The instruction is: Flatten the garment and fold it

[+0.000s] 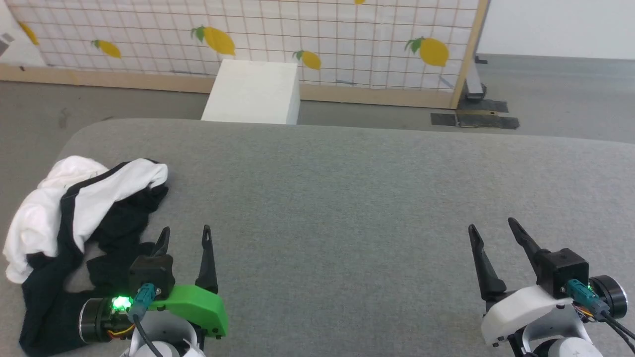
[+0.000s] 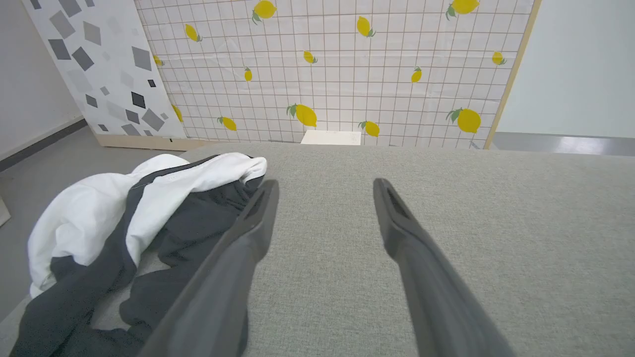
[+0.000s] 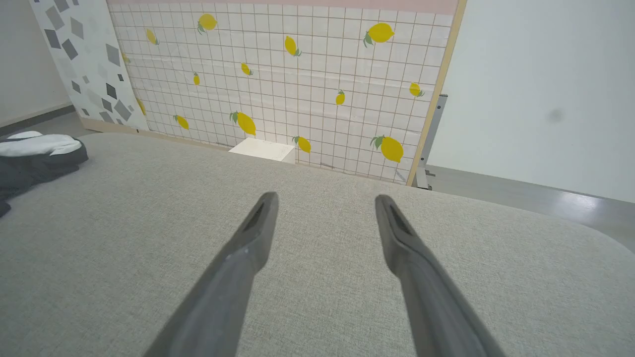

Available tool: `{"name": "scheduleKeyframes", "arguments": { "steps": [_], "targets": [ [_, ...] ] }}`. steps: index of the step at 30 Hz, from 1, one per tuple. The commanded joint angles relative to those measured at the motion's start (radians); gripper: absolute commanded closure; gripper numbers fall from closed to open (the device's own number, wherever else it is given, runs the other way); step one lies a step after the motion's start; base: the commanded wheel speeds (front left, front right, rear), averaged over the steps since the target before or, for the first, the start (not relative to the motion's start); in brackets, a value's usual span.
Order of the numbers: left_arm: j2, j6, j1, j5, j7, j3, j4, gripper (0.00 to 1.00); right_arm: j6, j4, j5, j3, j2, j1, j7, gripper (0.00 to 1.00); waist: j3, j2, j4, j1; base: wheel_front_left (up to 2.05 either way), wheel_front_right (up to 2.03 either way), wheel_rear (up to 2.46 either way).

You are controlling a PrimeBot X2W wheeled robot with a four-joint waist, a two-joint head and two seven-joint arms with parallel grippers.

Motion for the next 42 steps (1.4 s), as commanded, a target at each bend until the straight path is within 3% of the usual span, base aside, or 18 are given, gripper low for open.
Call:
{"name": "scheduleKeyframes", "arguments": {
  "steps": [1,15,42],
  "targets": [
    [0.005,0.009,-0.006,-0.01,-0.01,-0.002,0.005,0.0,0.0,0.004,0.01,0.001,0.0,-0.008,-0.011,0.0,-0.002,0.0,0.026,0.0,0.0,0.0,0.0],
    [0.014,0.049,0.003,-0.028,-0.038,-0.004,0.011,0.0,-0.001,0.017,0.026,0.005,0.001,-0.014,-0.034,0.0,-0.004,0.0,0.134,0.0,0.0,0.0,0.0],
    [0.018,0.132,0.021,-0.065,-0.094,-0.019,0.022,0.0,-0.001,0.037,0.057,0.012,0.001,-0.025,-0.08,0.0,-0.004,0.0,0.282,0.0,-0.06,-0.06,-0.06]
  ]
}}
